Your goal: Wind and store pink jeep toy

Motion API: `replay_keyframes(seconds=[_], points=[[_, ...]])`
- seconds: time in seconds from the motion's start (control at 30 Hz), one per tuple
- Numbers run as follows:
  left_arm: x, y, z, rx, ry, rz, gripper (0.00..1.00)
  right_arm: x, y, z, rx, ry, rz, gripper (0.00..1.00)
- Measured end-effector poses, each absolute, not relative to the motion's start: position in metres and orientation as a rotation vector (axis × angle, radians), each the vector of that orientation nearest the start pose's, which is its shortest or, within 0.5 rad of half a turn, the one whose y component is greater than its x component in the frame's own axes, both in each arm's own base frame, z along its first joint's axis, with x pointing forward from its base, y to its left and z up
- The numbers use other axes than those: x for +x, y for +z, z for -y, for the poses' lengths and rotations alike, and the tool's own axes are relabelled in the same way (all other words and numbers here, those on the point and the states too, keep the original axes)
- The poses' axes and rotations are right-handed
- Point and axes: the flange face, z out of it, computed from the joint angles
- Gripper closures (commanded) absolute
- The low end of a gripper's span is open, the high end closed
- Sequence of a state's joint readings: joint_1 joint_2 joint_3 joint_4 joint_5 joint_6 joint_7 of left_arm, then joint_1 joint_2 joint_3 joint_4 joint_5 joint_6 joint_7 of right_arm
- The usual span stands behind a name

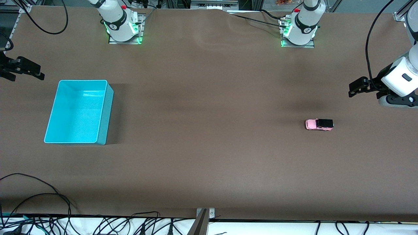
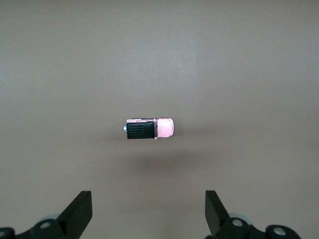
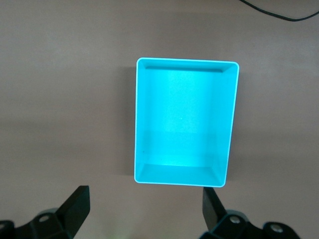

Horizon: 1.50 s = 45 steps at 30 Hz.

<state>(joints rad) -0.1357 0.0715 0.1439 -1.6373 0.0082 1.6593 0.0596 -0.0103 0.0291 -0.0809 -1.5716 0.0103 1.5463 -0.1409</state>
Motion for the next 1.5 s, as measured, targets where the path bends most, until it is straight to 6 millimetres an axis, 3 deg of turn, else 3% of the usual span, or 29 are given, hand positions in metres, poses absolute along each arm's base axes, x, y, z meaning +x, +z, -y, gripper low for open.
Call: replay_keyframes(seconds=[1.2, 1.5], points=[[0.580, 0.559, -0.004, -3.122, 0.077, -0.073, 0.00, 0.558, 0.606, 0.049, -3.125, 0.085, 0.078, 0.00], [0.585, 0.545, -0.005, -3.106, 0.114, 0.211, 0.00, 0.558, 0.606, 0.049, -3.125, 0.085, 0.078, 0.00]])
